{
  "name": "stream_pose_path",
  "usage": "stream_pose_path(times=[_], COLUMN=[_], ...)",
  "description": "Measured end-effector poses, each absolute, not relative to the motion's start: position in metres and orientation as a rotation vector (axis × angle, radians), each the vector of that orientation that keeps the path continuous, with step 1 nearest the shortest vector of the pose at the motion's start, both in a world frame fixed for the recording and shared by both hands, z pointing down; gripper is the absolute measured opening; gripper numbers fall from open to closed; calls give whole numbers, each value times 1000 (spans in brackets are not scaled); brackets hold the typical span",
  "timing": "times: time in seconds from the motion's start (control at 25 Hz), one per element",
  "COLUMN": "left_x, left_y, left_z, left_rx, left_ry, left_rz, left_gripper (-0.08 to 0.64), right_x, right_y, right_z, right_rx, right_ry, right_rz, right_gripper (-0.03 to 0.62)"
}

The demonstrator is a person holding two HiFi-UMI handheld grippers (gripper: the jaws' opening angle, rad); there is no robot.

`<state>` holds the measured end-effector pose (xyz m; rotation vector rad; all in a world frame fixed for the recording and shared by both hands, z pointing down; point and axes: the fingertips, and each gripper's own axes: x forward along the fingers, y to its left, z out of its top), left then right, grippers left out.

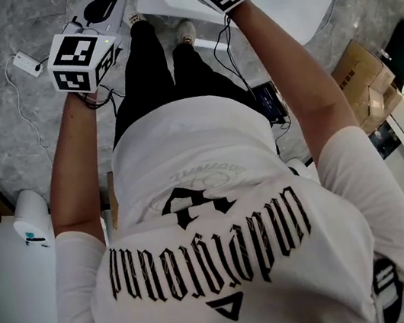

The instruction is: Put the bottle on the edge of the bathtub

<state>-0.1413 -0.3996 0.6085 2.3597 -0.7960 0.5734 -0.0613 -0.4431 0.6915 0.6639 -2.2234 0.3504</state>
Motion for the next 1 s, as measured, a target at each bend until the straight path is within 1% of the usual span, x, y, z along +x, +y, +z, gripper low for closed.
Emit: stream_pose_path(times=[0.44,0.8,1.0], left_x=[-133,-109,-84], left_y=[-387,-364,-353], left_z=[608,591,569], left_rx=[2366,2391,2429], left_ry=[-796,-826,-856], left_rz=[565,561,548], left_gripper=[15,15,15], right_x=[-60,-45,-28], right_y=[-438,-416,-394], right_z=[681,642,606], right_rx=[691,720,722], right_ry=[-2255,-2311,-2365], right_rz=[339,304,283], right_gripper=[170,169,169])
